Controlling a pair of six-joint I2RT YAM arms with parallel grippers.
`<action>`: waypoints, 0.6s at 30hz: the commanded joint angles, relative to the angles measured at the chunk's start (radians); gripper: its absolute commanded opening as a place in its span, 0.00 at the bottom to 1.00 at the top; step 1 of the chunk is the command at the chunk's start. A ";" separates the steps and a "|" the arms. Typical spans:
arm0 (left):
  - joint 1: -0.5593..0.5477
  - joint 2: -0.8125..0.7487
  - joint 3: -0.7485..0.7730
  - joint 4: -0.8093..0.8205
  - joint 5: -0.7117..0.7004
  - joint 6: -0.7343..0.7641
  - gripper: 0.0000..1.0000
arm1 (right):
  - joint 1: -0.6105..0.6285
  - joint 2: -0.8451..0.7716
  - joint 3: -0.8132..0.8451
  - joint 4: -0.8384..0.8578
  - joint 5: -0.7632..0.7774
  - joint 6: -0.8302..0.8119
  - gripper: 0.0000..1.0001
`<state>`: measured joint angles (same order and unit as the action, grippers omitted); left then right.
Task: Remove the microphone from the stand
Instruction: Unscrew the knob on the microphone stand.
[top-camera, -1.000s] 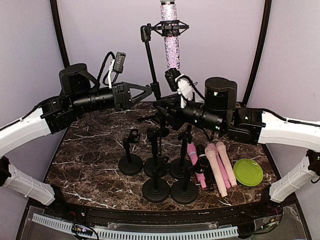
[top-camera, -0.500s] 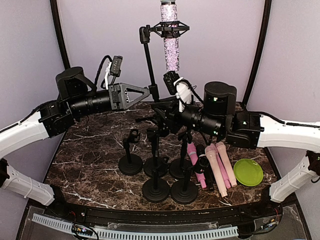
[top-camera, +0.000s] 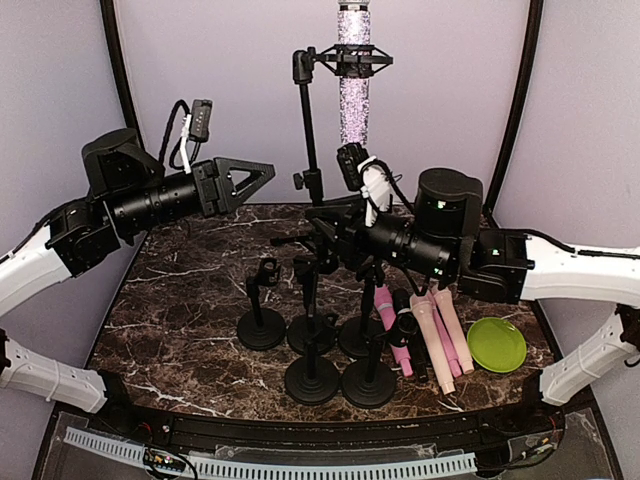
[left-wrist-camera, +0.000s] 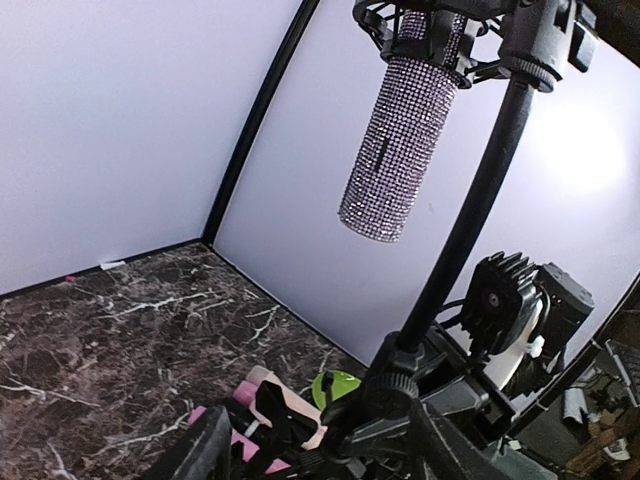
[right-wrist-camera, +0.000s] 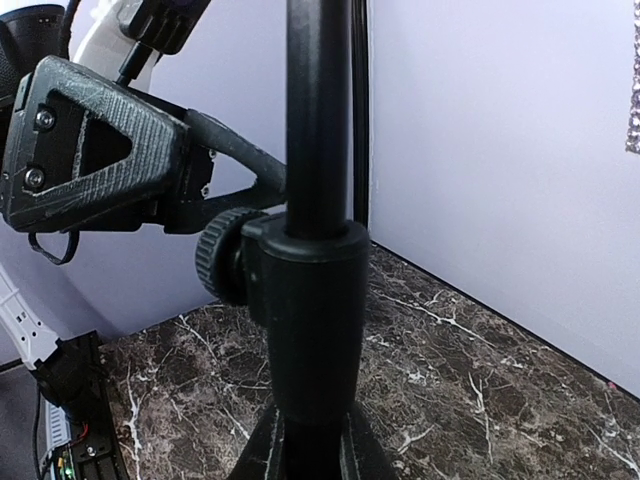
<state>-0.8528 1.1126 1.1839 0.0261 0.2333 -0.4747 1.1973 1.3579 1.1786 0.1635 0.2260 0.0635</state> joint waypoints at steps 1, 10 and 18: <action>0.006 -0.047 0.047 -0.099 -0.088 0.161 0.65 | 0.008 -0.073 0.025 0.164 0.020 0.017 0.00; 0.001 -0.080 0.046 -0.152 0.049 0.566 0.66 | 0.008 -0.061 0.059 0.107 0.035 0.054 0.00; -0.079 -0.034 0.062 -0.215 -0.022 0.850 0.66 | 0.008 -0.040 0.085 0.060 0.012 0.065 0.00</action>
<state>-0.8875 1.0565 1.2098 -0.1440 0.2546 0.1776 1.1973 1.3304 1.1843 0.1230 0.2440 0.1333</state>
